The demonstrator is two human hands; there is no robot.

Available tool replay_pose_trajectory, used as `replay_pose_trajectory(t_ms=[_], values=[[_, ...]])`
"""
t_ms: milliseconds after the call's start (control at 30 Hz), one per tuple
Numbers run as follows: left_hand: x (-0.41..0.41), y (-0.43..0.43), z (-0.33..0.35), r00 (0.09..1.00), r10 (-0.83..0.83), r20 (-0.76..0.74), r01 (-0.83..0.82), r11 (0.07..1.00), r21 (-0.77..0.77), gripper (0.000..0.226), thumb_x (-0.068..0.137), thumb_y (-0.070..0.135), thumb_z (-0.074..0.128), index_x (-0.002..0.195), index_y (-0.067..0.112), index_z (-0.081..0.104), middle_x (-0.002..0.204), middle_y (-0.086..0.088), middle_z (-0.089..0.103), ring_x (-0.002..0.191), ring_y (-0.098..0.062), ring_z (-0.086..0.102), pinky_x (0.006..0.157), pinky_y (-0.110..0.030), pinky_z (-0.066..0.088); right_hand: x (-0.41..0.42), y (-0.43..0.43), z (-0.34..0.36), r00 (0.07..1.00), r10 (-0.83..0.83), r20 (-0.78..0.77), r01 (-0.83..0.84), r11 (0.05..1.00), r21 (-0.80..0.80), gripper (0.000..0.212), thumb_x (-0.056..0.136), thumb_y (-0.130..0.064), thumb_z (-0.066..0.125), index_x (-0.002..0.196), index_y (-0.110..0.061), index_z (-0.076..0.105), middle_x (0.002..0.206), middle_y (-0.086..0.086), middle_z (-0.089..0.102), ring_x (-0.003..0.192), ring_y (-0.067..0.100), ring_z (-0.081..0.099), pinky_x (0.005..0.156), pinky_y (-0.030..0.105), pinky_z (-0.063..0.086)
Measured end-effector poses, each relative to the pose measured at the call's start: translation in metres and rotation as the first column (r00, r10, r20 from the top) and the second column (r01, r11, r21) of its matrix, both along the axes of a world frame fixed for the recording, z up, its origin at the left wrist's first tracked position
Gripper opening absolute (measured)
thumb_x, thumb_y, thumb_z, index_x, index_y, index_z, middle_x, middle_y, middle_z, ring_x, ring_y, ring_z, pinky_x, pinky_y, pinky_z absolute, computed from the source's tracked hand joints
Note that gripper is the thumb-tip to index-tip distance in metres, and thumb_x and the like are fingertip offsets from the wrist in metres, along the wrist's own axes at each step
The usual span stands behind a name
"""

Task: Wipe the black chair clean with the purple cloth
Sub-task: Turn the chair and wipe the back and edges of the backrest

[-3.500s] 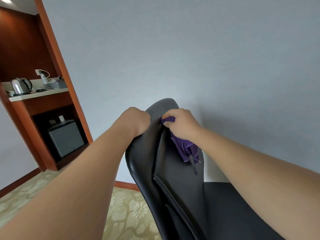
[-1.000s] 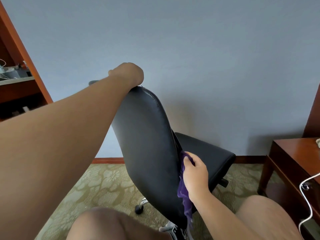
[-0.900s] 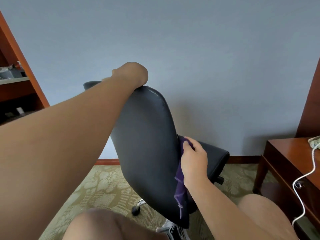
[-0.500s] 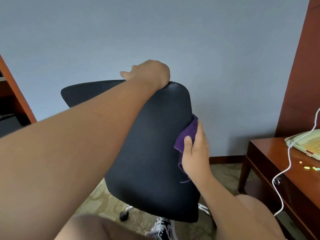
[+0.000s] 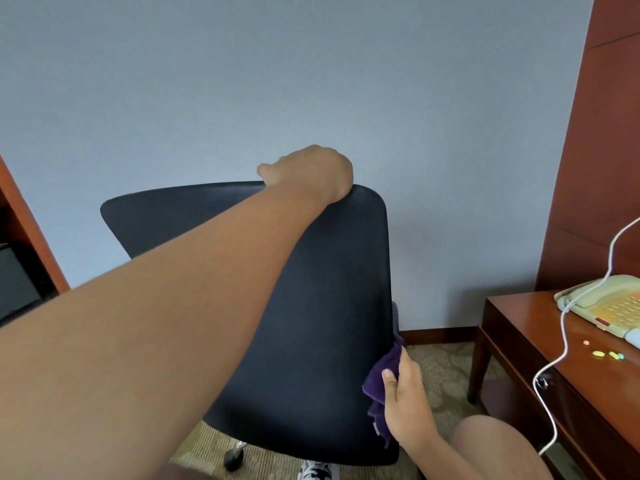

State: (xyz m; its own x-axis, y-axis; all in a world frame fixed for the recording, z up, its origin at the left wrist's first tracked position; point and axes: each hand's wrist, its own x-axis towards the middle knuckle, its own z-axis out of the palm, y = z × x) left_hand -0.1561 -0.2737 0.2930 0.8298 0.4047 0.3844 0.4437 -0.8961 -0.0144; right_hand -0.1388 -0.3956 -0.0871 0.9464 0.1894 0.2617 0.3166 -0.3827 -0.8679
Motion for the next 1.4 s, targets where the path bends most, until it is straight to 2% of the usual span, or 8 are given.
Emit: replay_pose_trajectory(t_ms=[133, 333, 467, 600, 767, 867, 967, 1400], values=[[0.001, 0.003, -0.001, 0.998, -0.011, 0.064, 0.011, 1.0, 0.003, 0.022, 0.067, 0.011, 0.032, 0.072, 0.018, 0.053, 0.08, 0.0, 0.052, 0.067, -0.023, 0.045, 0.074, -0.043, 0.026, 0.004, 0.011, 0.076, 0.985, -0.048, 0.167, 0.011, 0.976, 0.219, 0.046, 0.106, -0.023, 0.039, 0.152, -0.023, 0.034, 0.134, -0.005, 0.045, 0.114, -0.023, 0.039, 0.087, -0.007, 0.026], [-0.001, 0.0, 0.003, 0.999, -0.02, 0.032, 0.021, 1.0, -0.022, 0.019, 0.073, 0.011, 0.036, 0.07, 0.018, 0.053, 0.08, 0.0, 0.053, 0.068, -0.022, 0.046, 0.074, -0.042, 0.027, 0.014, 0.038, 0.239, 0.873, -0.095, 0.478, -0.127, 0.902, 0.412, 0.048, 0.104, -0.019, 0.04, 0.151, -0.022, 0.034, 0.129, -0.011, 0.04, 0.112, -0.028, 0.034, 0.089, -0.008, 0.025], [0.001, 0.009, 0.005, 0.987, -0.13, 0.098, 0.145, 0.977, -0.156, 0.021, 0.08, 0.012, 0.039, 0.079, 0.017, 0.06, 0.09, 0.002, 0.058, 0.077, -0.021, 0.052, 0.079, -0.041, 0.029, 0.021, 0.035, 0.264, 0.794, -0.055, 0.606, -0.163, 0.941, 0.298, 0.045, 0.1, -0.013, 0.045, 0.145, -0.013, 0.043, 0.133, 0.0, 0.045, 0.114, -0.009, 0.041, 0.096, -0.002, 0.026], [-0.025, 0.038, 0.011, 0.884, -0.368, 0.289, 0.462, 0.778, -0.425, 0.026, 0.091, 0.027, 0.041, 0.104, 0.026, 0.064, 0.106, 0.009, 0.063, 0.099, -0.014, 0.059, 0.085, -0.033, 0.048, 0.035, 0.018, 0.255, 0.746, -0.02, 0.666, -0.163, 0.964, 0.211, 0.043, 0.098, -0.019, 0.044, 0.141, -0.012, 0.047, 0.129, -0.001, 0.048, 0.114, -0.005, 0.042, 0.097, -0.001, 0.025], [-0.07, 0.117, 0.002, 0.974, -0.109, 0.198, 0.14, 0.979, -0.15, 0.042, 0.096, 0.051, 0.025, 0.093, 0.025, 0.059, 0.103, 0.0, 0.06, 0.098, -0.028, 0.055, 0.09, -0.041, 0.045, 0.042, 0.001, 0.262, 0.813, 0.008, 0.582, -0.132, 0.976, 0.172, 0.043, 0.099, -0.031, 0.04, 0.139, -0.015, 0.049, 0.131, 0.0, 0.055, 0.116, 0.005, 0.048, 0.102, 0.014, 0.035], [-0.079, 0.136, -0.014, 0.983, -0.001, 0.185, -0.001, 1.0, 0.011, 0.038, 0.1, 0.036, 0.021, 0.085, 0.014, 0.047, 0.091, -0.009, 0.059, 0.085, -0.034, 0.053, 0.079, -0.04, 0.039, 0.041, -0.004, 0.285, 0.778, 0.109, 0.619, -0.11, 0.993, -0.037, 0.037, 0.103, -0.03, 0.038, 0.137, -0.022, 0.049, 0.13, -0.003, 0.053, 0.115, 0.011, 0.051, 0.1, 0.033, 0.042], [-0.067, 0.131, -0.023, 0.963, -0.004, 0.269, -0.022, 0.995, 0.093, 0.005, 0.092, 0.012, 0.032, 0.088, 0.011, 0.034, 0.082, -0.011, 0.053, 0.074, -0.034, 0.048, 0.071, -0.038, 0.038, 0.034, 0.006, 0.309, 0.723, 0.178, 0.668, 0.016, 0.962, -0.274, 0.04, 0.101, -0.039, 0.033, 0.135, -0.026, 0.048, 0.124, -0.002, 0.052, 0.109, 0.021, 0.053, 0.087, 0.041, 0.048], [-0.042, 0.097, -0.024, 0.961, -0.078, 0.266, 0.03, 0.983, 0.18, 0.012, 0.091, 0.017, 0.032, 0.079, 0.016, 0.031, 0.066, 0.0, 0.034, 0.072, -0.03, 0.042, 0.067, -0.04, 0.032, 0.014, 0.074, 0.342, 0.46, 0.435, 0.774, 0.33, 0.726, -0.604, 0.051, 0.1, -0.055, 0.034, 0.139, -0.023, 0.041, 0.12, 0.006, 0.055, 0.101, 0.029, 0.054, 0.081, 0.042, 0.042]])
